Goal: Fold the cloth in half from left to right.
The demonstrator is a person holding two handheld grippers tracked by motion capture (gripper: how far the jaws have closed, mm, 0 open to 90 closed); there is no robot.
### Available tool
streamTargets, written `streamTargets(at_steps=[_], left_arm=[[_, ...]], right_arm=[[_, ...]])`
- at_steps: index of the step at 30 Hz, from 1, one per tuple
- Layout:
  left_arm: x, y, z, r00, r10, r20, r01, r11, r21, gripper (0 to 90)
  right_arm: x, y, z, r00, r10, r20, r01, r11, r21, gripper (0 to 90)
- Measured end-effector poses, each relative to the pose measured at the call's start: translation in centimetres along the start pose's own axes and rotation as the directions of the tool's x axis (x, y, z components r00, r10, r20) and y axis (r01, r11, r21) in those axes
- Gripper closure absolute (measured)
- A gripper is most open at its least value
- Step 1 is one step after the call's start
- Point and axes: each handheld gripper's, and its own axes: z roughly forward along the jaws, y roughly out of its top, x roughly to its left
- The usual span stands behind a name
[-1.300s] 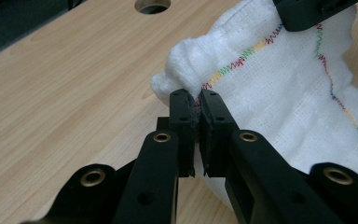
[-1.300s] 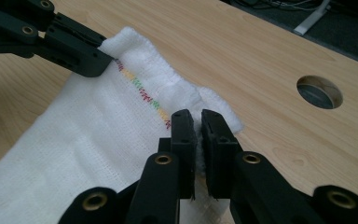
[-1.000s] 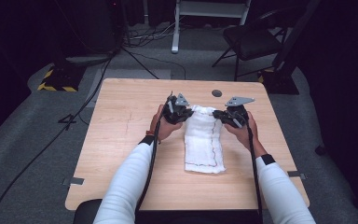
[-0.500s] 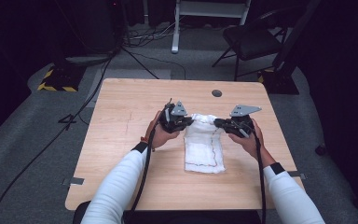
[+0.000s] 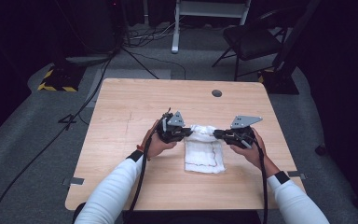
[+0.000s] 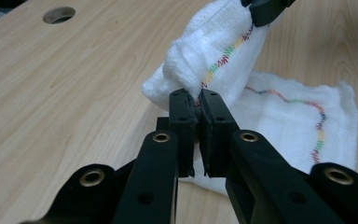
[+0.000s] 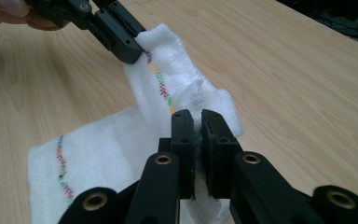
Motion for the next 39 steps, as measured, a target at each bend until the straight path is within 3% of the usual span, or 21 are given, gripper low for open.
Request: streamTargets(at_steps=[10,15,23,32,39], left_arm=[[-2.7,-0.8,-0.1,0.9987,0.026,0.044,-0.027,0.9995,0.014,84.3],[-4.0,-1.1,0.2,0.9960,0.060,0.065,-0.063,0.9972,0.041,84.2],[-5.2,-1.8,-0.3,0.9937,0.068,0.089,-0.073,0.9960,0.052,84.0],[-6.3,-2.9,0.3,0.9894,0.102,0.103,-0.113,0.9881,0.105,82.6],[-6.5,-3.8,0.0,0.9921,0.092,0.085,-0.103,0.9849,0.139,76.9]], right_arm=[[1.3,-1.8,-0.8,0.9988,-0.004,-0.049,0.005,1.000,0.029,84.1],[2.0,-2.6,-1.2,0.9982,-0.011,-0.059,0.014,0.999,0.046,84.1],[3.3,-3.5,-1.8,0.9958,-0.021,-0.090,0.025,0.999,0.046,84.0],[5.0,-4.9,-1.6,0.9938,-0.044,-0.102,0.054,0.994,0.098,83.1],[5.2,-5.8,-1.8,0.9944,-0.021,-0.103,0.033,0.993,0.112,77.8]])
